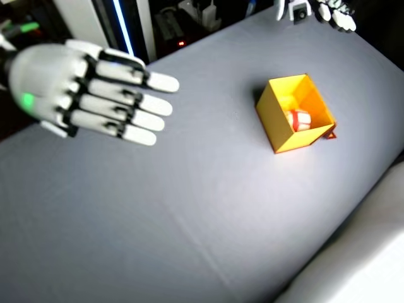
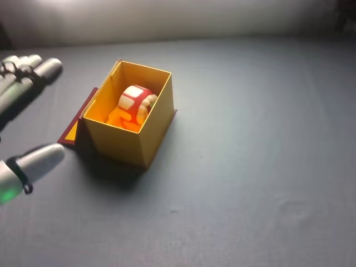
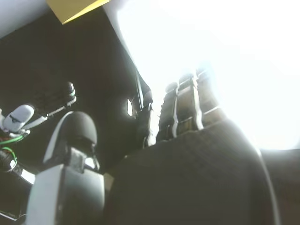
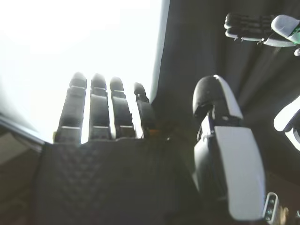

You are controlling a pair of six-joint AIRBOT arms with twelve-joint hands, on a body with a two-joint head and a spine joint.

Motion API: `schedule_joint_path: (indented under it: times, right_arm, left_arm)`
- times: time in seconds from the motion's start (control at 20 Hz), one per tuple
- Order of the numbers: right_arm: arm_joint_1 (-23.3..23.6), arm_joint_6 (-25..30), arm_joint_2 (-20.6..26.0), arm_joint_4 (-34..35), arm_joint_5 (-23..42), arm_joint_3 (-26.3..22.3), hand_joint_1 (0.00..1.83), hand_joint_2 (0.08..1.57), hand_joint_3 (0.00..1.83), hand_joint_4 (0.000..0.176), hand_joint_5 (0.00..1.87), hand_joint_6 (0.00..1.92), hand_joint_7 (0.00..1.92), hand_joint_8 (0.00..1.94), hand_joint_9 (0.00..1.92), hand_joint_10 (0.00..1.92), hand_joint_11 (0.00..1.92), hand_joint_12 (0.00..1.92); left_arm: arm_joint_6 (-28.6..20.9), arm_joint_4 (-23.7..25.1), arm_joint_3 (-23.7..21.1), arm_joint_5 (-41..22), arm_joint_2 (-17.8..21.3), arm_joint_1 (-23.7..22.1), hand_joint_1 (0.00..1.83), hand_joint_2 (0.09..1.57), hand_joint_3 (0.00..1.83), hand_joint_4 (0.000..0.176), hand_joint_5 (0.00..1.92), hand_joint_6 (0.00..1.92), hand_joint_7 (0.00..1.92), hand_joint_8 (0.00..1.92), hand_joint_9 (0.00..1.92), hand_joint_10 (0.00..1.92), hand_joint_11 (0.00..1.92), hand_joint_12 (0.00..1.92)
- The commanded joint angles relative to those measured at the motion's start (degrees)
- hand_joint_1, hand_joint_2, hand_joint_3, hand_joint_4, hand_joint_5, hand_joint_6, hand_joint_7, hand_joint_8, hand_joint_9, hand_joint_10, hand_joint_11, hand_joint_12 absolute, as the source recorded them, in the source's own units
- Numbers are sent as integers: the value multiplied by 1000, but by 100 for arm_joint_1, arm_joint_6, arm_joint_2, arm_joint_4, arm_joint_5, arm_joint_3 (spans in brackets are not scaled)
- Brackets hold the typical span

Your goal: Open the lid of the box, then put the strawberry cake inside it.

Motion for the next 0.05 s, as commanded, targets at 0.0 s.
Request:
schedule_joint_path:
  times: [0.0]
  right_arm:
    - [-25,10,76,127,1034,-22,266,1272,0,9,0,0,0,0,0,0,0,0]
  left_arm:
    - [18,-9,3,-783,54,-80,258,1388,11,76,0,0,0,0,0,0,0,0]
